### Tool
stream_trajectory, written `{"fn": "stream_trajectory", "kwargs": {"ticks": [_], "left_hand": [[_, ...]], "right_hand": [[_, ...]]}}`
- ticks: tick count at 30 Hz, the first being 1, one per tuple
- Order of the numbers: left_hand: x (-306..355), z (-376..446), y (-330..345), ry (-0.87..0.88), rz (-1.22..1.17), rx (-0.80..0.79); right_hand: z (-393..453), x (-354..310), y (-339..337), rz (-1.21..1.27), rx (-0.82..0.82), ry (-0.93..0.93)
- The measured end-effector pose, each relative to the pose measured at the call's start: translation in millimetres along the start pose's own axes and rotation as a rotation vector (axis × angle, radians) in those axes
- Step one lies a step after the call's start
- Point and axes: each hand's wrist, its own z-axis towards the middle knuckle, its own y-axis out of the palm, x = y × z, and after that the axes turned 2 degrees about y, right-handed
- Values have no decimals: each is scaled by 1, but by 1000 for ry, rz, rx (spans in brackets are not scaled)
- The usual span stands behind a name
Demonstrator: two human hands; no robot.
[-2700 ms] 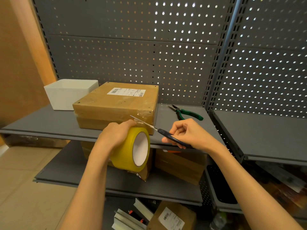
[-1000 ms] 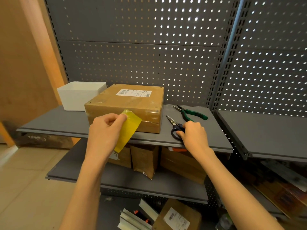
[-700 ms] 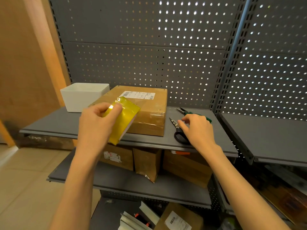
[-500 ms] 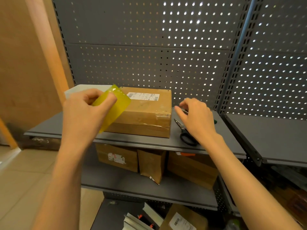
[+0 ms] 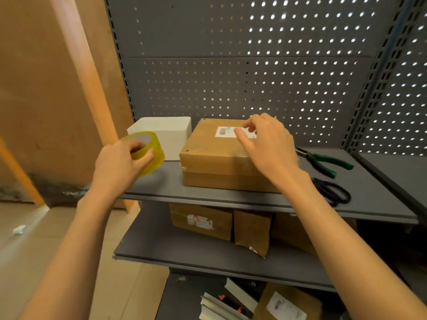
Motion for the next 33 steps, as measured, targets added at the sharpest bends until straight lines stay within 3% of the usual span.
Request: {"fn": "stream_trajectory", "kwargs": {"ticks": [10, 18, 26, 33], "left_hand": [[-59, 16, 34, 108, 103, -283], [-60, 29, 33, 129, -53, -491], [-4, 26, 28, 347, -76, -148], [62, 18, 48, 379, -86, -94]], "right_hand": [[-6, -46, 36, 1, 26, 49], [-15, -49, 45, -45, -4, 117], [-19, -31, 40, -48, 4, 96], [-20, 16, 8, -68, 26, 66]]}}
